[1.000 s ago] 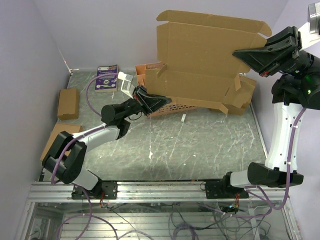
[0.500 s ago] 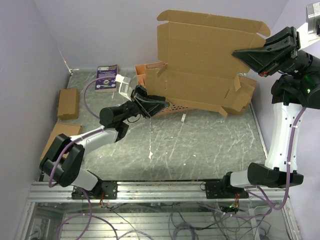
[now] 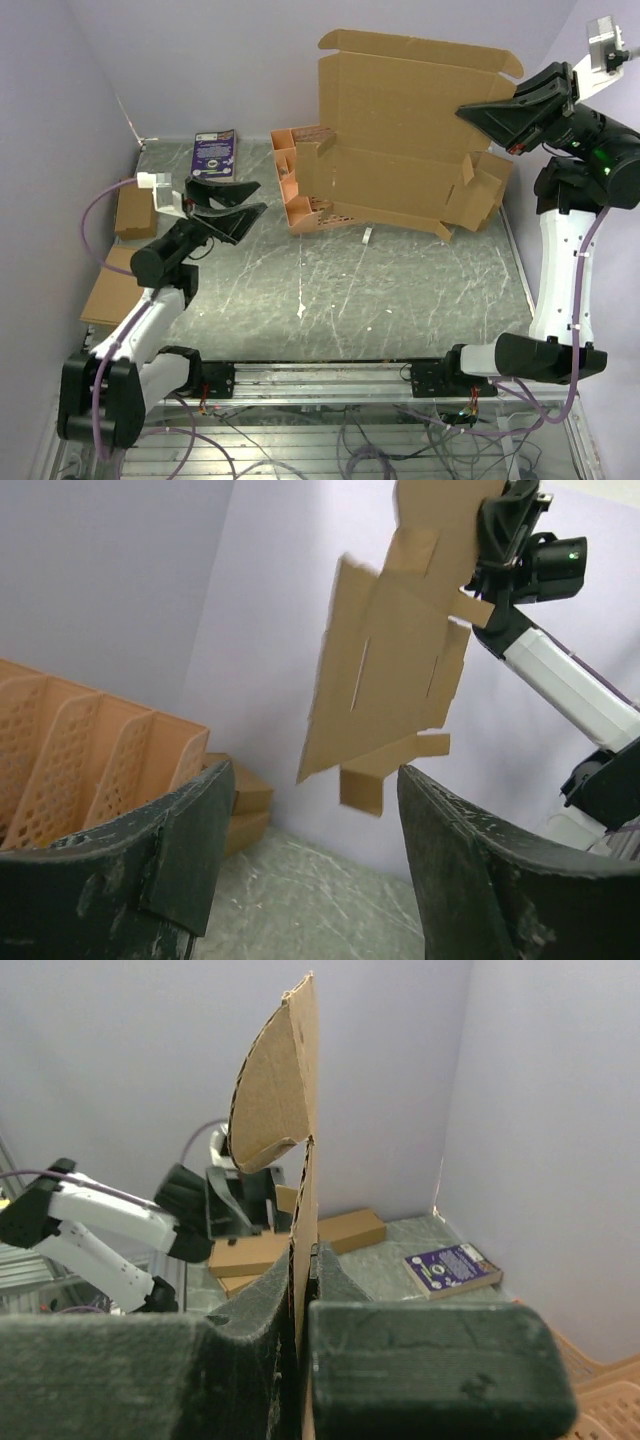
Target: Fold the paper box
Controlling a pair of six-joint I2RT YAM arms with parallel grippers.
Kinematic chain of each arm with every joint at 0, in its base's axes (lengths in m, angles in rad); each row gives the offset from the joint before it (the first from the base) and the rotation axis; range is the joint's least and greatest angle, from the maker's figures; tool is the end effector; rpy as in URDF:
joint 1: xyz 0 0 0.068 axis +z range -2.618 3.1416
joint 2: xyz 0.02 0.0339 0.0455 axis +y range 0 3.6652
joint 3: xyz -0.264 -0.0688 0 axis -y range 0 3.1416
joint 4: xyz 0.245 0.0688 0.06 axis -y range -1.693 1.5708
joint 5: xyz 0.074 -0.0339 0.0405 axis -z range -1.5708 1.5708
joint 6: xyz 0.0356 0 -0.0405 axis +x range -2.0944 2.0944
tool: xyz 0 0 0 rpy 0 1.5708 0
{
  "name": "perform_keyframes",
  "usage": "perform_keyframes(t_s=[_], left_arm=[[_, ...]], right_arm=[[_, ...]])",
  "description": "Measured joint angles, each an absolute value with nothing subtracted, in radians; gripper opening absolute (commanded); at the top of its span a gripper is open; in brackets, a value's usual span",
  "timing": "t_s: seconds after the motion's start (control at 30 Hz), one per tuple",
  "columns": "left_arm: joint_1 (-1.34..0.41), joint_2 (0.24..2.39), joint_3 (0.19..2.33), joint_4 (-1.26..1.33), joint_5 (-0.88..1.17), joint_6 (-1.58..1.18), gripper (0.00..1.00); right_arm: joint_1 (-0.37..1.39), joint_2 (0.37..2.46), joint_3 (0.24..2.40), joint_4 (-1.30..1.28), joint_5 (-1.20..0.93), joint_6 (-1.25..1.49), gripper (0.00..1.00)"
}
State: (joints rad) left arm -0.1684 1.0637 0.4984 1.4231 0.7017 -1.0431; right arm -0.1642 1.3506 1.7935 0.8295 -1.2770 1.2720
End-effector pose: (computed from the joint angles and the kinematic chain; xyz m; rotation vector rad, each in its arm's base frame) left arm 0.1904 -0.0557 0.3402 0.3468 0.9824 -1.3596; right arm 0.1859 0.0037 0.6109 -0.8370 1.0945 1.1297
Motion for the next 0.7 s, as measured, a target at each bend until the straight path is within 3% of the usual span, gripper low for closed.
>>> perform_keyframes(t_s=[0.17,0.33,0.47,0.7], left_arm=[[-0.121,0.937,0.643,1.13,0.721,-0.921,0.99],[-0.117,0.953,0.876,0.853,0.76,-0.808,0.98],[-0.115,1.073,1.002,0.91,0.839,-0.884,0.98],[-0.149,1.284,1.031,1.074,0.907,-1.069,0.98]], right_arm=[[-0.164,1.322,1.718,0.738,-1.295,1.162,0.0],[-0.156,1.279,1.594,0.646,-1.321,1.049,0.0],[-0.126,1.25,1.499,0.558,-1.34,0.958,0.0],[-0.084,1.213,1.424,0.448,-1.359,0.843,0.0]])
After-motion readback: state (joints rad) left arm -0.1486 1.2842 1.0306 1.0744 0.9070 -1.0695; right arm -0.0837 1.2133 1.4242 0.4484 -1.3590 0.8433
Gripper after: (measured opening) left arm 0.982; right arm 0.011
